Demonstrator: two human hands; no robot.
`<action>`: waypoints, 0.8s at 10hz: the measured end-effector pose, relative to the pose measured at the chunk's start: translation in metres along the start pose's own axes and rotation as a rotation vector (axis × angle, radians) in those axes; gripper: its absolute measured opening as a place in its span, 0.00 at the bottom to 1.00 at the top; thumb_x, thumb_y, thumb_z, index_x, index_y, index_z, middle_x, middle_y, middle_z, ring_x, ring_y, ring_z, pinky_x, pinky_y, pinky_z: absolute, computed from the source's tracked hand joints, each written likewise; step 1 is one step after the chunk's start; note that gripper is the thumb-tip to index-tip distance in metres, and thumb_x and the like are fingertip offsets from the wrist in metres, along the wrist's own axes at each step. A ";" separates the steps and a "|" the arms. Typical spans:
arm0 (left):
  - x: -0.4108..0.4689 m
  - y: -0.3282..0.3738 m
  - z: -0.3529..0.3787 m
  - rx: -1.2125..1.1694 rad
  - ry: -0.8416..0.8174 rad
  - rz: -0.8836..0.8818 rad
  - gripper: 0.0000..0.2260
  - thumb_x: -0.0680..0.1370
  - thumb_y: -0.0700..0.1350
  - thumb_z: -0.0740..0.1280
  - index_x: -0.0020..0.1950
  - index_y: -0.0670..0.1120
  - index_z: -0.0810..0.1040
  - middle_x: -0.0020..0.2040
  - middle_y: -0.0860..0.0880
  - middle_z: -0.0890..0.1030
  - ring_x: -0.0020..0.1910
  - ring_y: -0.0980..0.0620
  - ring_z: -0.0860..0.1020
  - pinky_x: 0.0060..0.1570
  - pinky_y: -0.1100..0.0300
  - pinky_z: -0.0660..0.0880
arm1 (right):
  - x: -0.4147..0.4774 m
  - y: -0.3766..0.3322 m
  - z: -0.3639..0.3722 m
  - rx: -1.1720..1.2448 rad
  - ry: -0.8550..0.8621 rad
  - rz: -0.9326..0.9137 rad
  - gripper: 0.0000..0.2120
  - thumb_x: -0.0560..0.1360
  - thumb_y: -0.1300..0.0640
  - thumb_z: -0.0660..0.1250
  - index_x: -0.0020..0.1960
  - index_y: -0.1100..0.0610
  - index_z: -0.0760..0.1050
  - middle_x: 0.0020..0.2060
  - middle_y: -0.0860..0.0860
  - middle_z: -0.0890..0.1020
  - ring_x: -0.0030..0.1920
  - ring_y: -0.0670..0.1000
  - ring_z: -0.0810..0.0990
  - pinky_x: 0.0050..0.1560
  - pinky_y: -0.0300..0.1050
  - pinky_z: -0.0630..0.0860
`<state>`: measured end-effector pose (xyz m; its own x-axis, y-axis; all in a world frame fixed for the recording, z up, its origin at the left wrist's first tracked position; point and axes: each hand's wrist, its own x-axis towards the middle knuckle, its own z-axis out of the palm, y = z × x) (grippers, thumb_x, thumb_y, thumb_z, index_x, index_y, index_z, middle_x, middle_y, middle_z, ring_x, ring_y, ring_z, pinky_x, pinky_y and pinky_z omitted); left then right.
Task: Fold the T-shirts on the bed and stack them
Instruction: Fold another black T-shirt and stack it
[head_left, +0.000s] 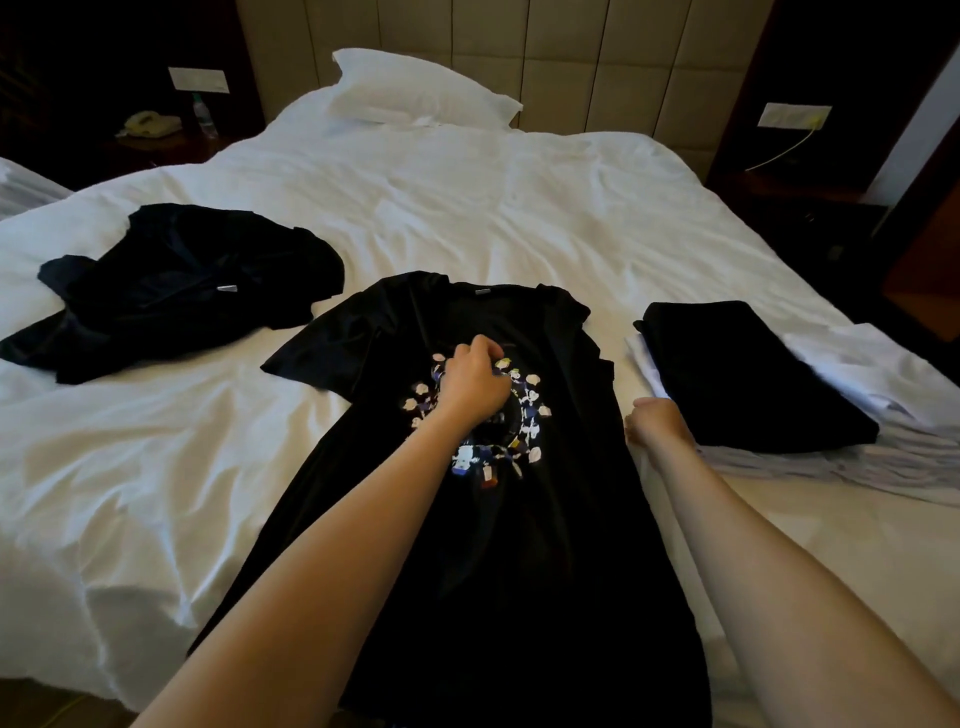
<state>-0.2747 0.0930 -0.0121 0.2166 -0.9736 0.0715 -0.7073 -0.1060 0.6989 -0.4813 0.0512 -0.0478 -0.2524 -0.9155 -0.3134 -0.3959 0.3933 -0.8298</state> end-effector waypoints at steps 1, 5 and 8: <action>0.025 0.009 0.019 -0.015 -0.041 0.068 0.16 0.75 0.39 0.64 0.62 0.44 0.71 0.62 0.44 0.71 0.60 0.45 0.71 0.59 0.55 0.69 | 0.048 0.005 0.010 0.125 0.013 0.071 0.18 0.78 0.62 0.56 0.66 0.66 0.69 0.36 0.52 0.72 0.35 0.51 0.72 0.52 0.49 0.75; 0.105 0.058 0.105 -0.179 -0.279 0.185 0.17 0.79 0.38 0.59 0.68 0.42 0.65 0.62 0.42 0.75 0.59 0.44 0.75 0.58 0.54 0.72 | 0.134 -0.064 0.033 0.277 -0.365 0.172 0.08 0.80 0.58 0.58 0.47 0.61 0.72 0.39 0.56 0.74 0.36 0.50 0.73 0.34 0.41 0.69; 0.110 0.043 0.138 0.137 -0.111 0.144 0.31 0.73 0.50 0.69 0.71 0.45 0.60 0.65 0.45 0.69 0.64 0.44 0.69 0.62 0.49 0.68 | 0.153 -0.091 0.024 0.405 -0.059 -0.083 0.06 0.78 0.64 0.62 0.53 0.63 0.74 0.49 0.59 0.77 0.51 0.58 0.77 0.36 0.43 0.74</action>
<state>-0.3743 -0.0469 -0.0719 0.0366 -0.9962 0.0795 -0.8119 0.0167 0.5836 -0.4630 -0.1269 -0.0312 -0.1788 -0.9505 -0.2542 -0.0301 0.2636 -0.9642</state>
